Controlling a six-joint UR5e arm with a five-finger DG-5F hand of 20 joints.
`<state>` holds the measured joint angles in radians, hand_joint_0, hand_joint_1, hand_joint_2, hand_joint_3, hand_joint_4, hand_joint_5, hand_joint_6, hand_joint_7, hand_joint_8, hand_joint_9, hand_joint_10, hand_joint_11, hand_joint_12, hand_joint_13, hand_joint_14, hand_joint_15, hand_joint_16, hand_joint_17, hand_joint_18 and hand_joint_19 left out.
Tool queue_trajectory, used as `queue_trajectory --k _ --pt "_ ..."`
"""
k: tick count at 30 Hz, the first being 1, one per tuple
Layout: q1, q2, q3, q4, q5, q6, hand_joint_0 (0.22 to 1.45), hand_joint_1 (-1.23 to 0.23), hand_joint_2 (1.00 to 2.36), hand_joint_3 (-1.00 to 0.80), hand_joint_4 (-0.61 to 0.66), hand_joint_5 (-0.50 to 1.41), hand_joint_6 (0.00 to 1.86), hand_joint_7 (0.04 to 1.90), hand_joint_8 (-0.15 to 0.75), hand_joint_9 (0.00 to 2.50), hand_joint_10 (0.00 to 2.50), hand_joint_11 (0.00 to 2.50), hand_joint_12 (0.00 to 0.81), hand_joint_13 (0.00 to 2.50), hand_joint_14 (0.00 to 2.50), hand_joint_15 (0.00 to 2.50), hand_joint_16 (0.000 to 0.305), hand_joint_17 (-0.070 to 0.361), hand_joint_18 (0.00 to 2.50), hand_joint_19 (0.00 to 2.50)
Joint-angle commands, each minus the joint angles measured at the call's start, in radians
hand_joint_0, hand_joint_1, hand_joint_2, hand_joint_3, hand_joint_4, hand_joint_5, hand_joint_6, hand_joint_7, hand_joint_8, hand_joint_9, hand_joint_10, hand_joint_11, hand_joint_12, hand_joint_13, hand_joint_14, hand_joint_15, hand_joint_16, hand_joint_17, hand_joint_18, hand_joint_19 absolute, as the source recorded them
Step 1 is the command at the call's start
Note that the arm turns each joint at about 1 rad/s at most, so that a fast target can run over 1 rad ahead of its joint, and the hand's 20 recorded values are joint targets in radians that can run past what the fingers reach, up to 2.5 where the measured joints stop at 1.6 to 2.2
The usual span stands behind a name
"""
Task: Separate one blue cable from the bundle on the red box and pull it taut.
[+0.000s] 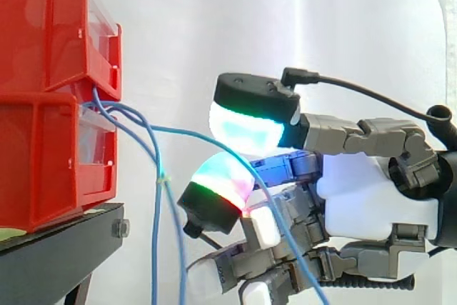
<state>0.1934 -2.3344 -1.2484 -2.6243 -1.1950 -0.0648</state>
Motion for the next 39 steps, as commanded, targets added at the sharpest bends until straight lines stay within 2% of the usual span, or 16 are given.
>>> queue_trajectory --k 1,5,7,12,15,19,23,25,29,33,39 --pt "0.0 0.0 0.0 0.001 0.0 0.0 0.48 -0.53 1.01 -0.38 0.14 -0.09 0.83 1.27 0.365 1.23 0.01 0.49 0.417 0.82 0.01 0.3 0.052 0.116 0.87 0.43" --pt "0.0 0.0 0.0 0.001 0.0 -0.001 0.45 -0.54 1.0 -0.5 0.16 -0.08 0.83 1.26 0.385 1.24 0.01 0.49 0.429 0.84 0.01 0.3 0.054 0.121 0.9 0.42" --pt "0.0 0.0 0.0 0.0 0.0 0.0 0.44 -0.55 1.0 -0.5 0.16 -0.08 0.83 1.26 0.391 1.24 0.01 0.49 0.434 0.85 0.01 0.3 0.055 0.123 0.91 0.41" --pt "0.0 0.0 0.0 0.0 0.0 0.0 0.45 -0.68 1.0 -0.5 0.19 -0.08 0.82 1.29 0.4 1.25 0.01 0.51 0.434 0.87 0.01 0.3 0.054 0.121 0.93 0.39" --pt "0.0 0.0 0.0 0.0 0.0 0.0 0.51 -0.84 1.0 -0.5 0.19 -0.09 0.83 1.33 0.376 1.22 0.02 0.56 0.408 0.85 0.01 0.32 0.048 0.107 0.89 0.43" --pt "0.0 0.0 0.0 0.0 0.0 0.0 0.6 -0.9 1.01 -0.43 0.17 -0.1 0.85 1.34 0.351 1.2 0.02 0.6 0.384 0.85 0.01 0.33 0.043 0.096 0.87 0.43" --pt "0.0 0.0 0.0 0.0 0.0 0.0 0.6 -0.91 1.02 -0.3 0.12 -0.1 0.86 1.34 0.339 1.21 0.02 0.6 0.376 0.85 0.01 0.34 0.042 0.094 0.87 0.45" --pt "0.0 0.0 0.0 0.0 0.0 0.002 0.56 -0.83 1.02 -0.2 0.09 -0.1 0.86 1.28 0.326 1.22 0.02 0.57 0.377 0.86 0.01 0.33 0.042 0.096 0.87 0.45" --pt "0.0 0.0 0.0 0.0 0.0 0.002 0.55 -0.75 1.01 -0.14 0.07 -0.08 0.83 1.23 0.343 1.28 0.01 0.46 0.423 0.9 0.01 0.28 0.052 0.117 0.97 0.38" --pt "0.0 0.0 0.0 0.0 0.0 0.002 0.55 -0.7 1.01 -0.1 0.05 -0.06 0.77 1.21 0.333 1.3 0.01 0.41 0.427 0.91 0.01 0.26 0.054 0.122 0.99 0.35" --pt "-0.002 0.0 0.0 0.0 0.0 0.002 0.57 -0.66 1.01 -0.06 0.13 -0.01 0.59 1.4 0.33 1.33 0.01 0.36 0.426 0.93 0.01 0.24 0.054 0.121 1.0 0.31"
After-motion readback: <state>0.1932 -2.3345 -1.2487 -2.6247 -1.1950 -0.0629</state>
